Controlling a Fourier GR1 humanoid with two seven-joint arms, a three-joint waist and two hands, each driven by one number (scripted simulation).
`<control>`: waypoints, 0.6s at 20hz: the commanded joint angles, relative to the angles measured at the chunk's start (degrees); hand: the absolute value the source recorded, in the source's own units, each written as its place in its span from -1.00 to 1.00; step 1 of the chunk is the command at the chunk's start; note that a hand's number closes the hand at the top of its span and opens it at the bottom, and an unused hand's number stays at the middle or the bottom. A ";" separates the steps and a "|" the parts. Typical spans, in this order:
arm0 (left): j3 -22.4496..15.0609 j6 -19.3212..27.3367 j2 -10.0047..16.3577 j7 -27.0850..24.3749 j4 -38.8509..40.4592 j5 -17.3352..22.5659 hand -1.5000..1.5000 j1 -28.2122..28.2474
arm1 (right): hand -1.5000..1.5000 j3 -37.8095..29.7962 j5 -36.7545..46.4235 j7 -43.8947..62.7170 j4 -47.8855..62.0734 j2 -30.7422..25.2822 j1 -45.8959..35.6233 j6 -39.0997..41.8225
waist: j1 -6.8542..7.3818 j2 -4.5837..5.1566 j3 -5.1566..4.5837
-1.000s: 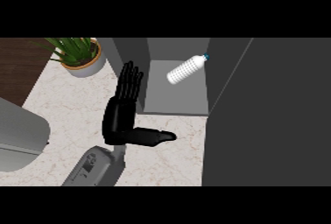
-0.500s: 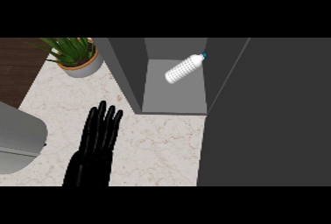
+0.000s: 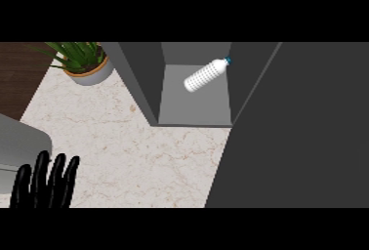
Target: Pick up the bottled water, place it into the cabinet and close the cabinet
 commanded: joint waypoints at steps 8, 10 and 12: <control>10.18 -10.70 6.92 -7.55 -7.67 8.53 -1.00 17.10 | 1.00 14.35 7.54 6.28 -6.06 3.02 -2.81 0.08 | 1.09 -0.87 -0.41; 10.93 -11.67 8.56 -5.28 -10.52 10.14 -1.00 18.18 | 1.00 14.96 8.43 7.68 -2.38 5.38 -6.37 -0.52 | 1.54 -0.62 -0.36; 13.79 -13.80 8.42 -6.82 -7.41 11.99 -1.00 17.94 | 1.00 16.21 6.97 10.16 -2.95 7.40 -5.43 -1.59 | 1.79 -0.54 -0.49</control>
